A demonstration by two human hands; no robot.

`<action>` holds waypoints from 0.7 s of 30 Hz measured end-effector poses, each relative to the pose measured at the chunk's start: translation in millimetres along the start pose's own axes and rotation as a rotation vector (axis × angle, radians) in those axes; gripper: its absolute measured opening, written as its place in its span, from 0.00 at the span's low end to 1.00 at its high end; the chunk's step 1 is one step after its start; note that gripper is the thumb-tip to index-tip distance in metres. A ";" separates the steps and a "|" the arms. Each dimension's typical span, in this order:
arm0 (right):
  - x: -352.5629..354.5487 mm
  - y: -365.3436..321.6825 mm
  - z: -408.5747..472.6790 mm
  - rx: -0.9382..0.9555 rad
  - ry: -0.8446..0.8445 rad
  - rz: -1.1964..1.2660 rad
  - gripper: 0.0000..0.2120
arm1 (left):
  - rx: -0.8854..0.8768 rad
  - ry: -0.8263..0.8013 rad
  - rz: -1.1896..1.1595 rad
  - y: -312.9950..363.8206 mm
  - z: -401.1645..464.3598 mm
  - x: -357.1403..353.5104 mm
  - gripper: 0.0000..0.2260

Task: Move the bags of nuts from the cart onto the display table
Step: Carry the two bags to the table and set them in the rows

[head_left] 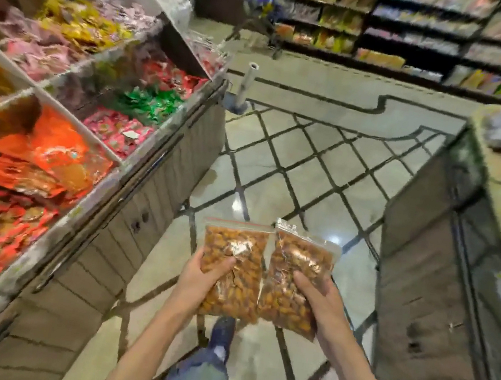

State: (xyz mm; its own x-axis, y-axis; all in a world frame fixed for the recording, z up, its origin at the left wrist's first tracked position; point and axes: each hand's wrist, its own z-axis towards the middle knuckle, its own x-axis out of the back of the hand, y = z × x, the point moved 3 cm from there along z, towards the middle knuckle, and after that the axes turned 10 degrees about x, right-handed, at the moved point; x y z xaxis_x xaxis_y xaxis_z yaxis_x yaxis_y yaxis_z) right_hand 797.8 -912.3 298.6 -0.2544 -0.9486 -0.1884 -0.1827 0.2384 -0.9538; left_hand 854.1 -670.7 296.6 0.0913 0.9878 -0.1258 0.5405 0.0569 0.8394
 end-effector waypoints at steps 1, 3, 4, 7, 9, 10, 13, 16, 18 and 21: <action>9.3 -5.4 16.5 0.006 0.043 0.009 0.28 | 0.003 -0.038 0.018 11.5 21.7 -14.0 0.22; 25.3 -17.9 49.8 0.016 0.113 0.018 0.28 | 0.011 -0.095 0.051 37.4 63.8 -39.9 0.25; 33.4 -24.1 67.0 0.023 0.145 0.021 0.27 | 0.011 -0.125 0.073 50.3 85.8 -52.4 0.27; 54.5 -46.4 116.0 0.040 0.230 0.017 0.22 | 0.008 -0.217 0.132 89.4 148.3 -89.9 0.30; 67.6 -60.5 145.9 0.055 0.288 0.023 0.19 | 0.017 -0.288 0.170 113.3 187.2 -115.8 0.30; 73.9 -66.9 159.7 0.056 0.318 0.026 0.20 | 0.025 -0.324 0.190 124.0 205.5 -129.4 0.30; 92.7 -84.6 197.9 0.076 0.397 0.029 0.23 | 0.036 -0.380 0.222 153.0 254.6 -168.4 0.32; 114.9 -97.9 235.3 0.086 0.455 0.035 0.23 | 0.046 -0.433 0.263 175.4 300.1 -206.9 0.32; 128.3 -106.1 256.1 0.088 0.481 0.048 0.23 | 0.065 -0.497 0.265 184.9 327.1 -228.8 0.31; 157.1 -115.3 300.0 0.094 0.532 0.087 0.19 | 0.097 -0.565 0.290 196.8 377.9 -270.1 0.29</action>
State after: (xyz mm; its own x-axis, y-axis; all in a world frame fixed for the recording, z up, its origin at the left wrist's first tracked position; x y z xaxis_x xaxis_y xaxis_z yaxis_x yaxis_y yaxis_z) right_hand 1063.8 -1151.3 308.8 -0.7147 -0.6840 -0.1462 -0.0601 0.2683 -0.9615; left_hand 1251.8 -980.9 295.9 0.6577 0.7308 -0.1826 0.4985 -0.2407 0.8328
